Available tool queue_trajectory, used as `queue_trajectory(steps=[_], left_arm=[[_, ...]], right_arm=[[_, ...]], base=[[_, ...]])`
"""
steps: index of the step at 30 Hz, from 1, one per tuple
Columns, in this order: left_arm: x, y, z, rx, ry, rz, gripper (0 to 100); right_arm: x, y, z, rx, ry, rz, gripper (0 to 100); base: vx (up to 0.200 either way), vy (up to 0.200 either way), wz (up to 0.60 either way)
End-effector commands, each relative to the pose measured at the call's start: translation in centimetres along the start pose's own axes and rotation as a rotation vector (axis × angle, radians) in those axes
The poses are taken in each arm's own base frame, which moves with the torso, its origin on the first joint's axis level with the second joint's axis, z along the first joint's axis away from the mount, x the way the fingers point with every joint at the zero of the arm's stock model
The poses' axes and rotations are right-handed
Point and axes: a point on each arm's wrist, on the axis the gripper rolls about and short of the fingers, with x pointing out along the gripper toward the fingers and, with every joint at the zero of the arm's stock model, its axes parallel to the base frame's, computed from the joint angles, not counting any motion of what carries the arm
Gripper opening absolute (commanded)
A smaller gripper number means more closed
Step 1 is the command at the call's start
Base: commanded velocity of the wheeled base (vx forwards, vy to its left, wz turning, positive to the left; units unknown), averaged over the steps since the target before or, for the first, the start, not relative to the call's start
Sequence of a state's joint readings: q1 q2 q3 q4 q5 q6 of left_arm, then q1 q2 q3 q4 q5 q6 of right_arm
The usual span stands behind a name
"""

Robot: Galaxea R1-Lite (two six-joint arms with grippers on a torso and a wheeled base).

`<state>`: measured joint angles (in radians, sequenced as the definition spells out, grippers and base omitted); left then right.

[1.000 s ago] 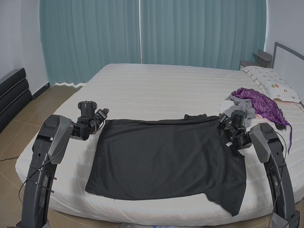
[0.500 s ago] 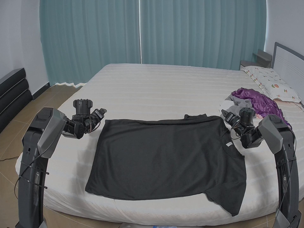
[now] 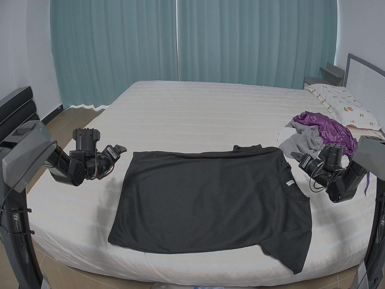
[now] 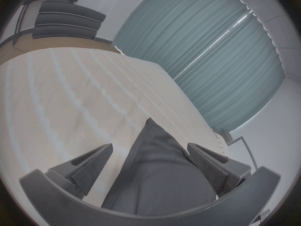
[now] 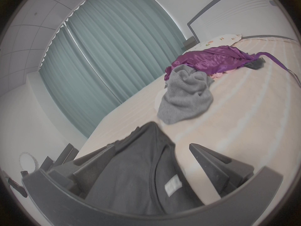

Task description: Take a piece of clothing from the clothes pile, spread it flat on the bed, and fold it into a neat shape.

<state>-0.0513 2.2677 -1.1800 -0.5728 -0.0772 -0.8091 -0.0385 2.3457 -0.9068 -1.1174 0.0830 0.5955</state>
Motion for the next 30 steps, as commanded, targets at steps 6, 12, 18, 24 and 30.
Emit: queue_trajectory(steps=[6,12,18,24,30], left_arm=[[-14.3,1.6,-5.8,-0.034,0.126,-0.020,100],[-16.0,2.7,-8.2,-0.055,0.184,-0.007,100],[-16.5,3.5,-9.6,-0.066,0.248,0.012,100],[-16.6,4.1,-10.1,-0.071,0.287,0.026,100],[-16.7,4.1,-10.4,-0.085,0.299,0.026,100]], right_arm=[[-15.9,1.6,-4.4,0.023,0.185,0.034,100],[-19.1,1.6,-6.7,0.092,0.269,0.042,100],[-19.1,1.7,-7.2,0.200,0.298,0.021,100],[-19.2,1.4,-7.6,0.212,0.337,-0.014,100],[-19.3,1.3,-7.9,0.207,0.362,-0.031,100]], base=[[0.000,0.000,0.00],[-0.033,0.000,0.00],[-0.200,0.000,0.00],[-0.067,0.000,0.00],[0.000,0.000,0.00]])
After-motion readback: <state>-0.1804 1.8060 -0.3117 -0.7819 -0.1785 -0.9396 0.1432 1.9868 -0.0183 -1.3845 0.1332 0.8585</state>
